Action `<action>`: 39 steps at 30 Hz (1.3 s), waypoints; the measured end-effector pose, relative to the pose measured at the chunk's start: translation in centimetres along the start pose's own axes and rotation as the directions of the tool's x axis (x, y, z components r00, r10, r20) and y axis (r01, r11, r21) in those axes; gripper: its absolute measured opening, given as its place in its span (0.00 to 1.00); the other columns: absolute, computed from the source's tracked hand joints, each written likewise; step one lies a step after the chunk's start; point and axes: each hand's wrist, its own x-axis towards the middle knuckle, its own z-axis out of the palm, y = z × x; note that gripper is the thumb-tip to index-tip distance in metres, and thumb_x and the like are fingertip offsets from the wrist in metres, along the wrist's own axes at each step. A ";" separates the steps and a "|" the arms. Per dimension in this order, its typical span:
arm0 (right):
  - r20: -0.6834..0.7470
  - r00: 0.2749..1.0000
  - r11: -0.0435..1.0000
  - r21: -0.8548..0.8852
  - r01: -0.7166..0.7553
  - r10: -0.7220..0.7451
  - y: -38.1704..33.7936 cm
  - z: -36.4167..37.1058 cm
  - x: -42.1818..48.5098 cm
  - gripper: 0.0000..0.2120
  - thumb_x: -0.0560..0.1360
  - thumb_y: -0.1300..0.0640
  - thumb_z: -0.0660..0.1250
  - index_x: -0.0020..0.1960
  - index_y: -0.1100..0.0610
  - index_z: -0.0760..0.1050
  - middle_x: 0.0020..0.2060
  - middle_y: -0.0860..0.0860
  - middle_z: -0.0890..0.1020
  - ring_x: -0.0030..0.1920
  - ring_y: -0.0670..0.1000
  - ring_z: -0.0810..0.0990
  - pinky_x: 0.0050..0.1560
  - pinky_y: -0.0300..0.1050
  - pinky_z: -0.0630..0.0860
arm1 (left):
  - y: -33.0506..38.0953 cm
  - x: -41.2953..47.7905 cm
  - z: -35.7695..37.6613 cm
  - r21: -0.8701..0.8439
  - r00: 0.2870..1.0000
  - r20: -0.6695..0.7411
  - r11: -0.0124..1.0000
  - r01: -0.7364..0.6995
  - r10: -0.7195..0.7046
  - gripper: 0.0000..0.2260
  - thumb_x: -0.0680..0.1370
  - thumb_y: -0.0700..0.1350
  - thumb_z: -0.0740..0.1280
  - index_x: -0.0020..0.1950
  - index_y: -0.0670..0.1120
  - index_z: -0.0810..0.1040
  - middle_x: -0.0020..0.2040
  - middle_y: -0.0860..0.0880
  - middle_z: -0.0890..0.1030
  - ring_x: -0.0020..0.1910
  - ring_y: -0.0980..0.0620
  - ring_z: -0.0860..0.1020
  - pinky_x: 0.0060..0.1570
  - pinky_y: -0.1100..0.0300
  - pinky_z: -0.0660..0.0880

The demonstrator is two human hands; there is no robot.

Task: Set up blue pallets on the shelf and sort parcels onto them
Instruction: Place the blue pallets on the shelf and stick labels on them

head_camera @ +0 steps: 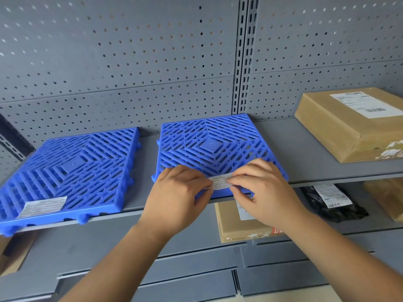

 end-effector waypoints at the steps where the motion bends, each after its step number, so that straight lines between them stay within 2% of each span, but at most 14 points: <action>1: 0.002 1.000 1.000 -0.002 -0.008 0.008 0.0 0.0 -0.1 0.07 0.77 0.56 0.70 0.49 0.55 0.87 0.46 0.45 0.86 0.49 0.53 0.79 0.54 0.47 0.73 | 0.0 -0.1 0.1 -0.005 1.000 0.001 1.000 0.014 -0.014 0.06 0.78 0.50 0.70 0.48 0.53 0.87 0.46 0.57 0.85 0.43 0.48 0.80 0.43 0.53 0.74; 4: -0.012 0.999 0.999 -0.009 -0.034 0.034 0.0 0.1 -0.3 0.09 0.77 0.54 0.69 0.50 0.55 0.87 0.48 0.46 0.86 0.50 0.54 0.80 0.55 0.45 0.72 | -0.1 -0.2 0.3 -0.027 0.998 0.015 0.998 0.065 -0.064 0.07 0.78 0.52 0.70 0.50 0.52 0.87 0.48 0.57 0.85 0.45 0.49 0.80 0.46 0.52 0.75; 7: -0.034 0.999 0.999 -0.013 -0.034 0.033 0.1 0.3 -0.5 0.09 0.77 0.54 0.69 0.49 0.55 0.87 0.47 0.46 0.87 0.49 0.54 0.81 0.54 0.48 0.74 | 0.0 -0.2 0.4 -0.058 0.992 0.036 0.991 0.120 -0.118 0.10 0.78 0.55 0.68 0.52 0.53 0.87 0.49 0.58 0.86 0.48 0.49 0.81 0.48 0.50 0.77; 16: -0.124 0.992 1.000 -0.001 -0.031 0.031 0.7 1.0 -1.1 0.07 0.77 0.55 0.71 0.47 0.54 0.87 0.46 0.47 0.85 0.46 0.55 0.80 0.50 0.55 0.76 | 0.4 0.0 0.2 -0.128 0.968 0.068 0.960 0.247 -0.240 0.04 0.76 0.49 0.76 0.50 0.53 0.88 0.49 0.59 0.86 0.50 0.50 0.81 0.52 0.50 0.76; 33: -0.136 0.991 1.000 -0.015 0.004 -0.006 0.8 1.2 -1.2 0.05 0.77 0.55 0.72 0.48 0.54 0.87 0.46 0.47 0.85 0.46 0.55 0.79 0.50 0.53 0.75 | 0.6 -0.1 -0.4 -0.122 0.960 0.081 0.953 0.277 -0.269 0.04 0.74 0.47 0.77 0.48 0.50 0.87 0.46 0.57 0.86 0.49 0.49 0.81 0.52 0.48 0.77; 39: -0.159 0.986 0.998 0.024 -0.055 0.059 0.3 0.9 -0.8 0.09 0.76 0.51 0.72 0.50 0.56 0.86 0.48 0.48 0.84 0.47 0.55 0.80 0.51 0.56 0.76 | 0.3 -0.1 -0.9 -0.125 0.951 0.071 0.943 0.307 -0.301 0.07 0.73 0.50 0.78 0.50 0.52 0.86 0.49 0.58 0.85 0.51 0.50 0.80 0.53 0.49 0.76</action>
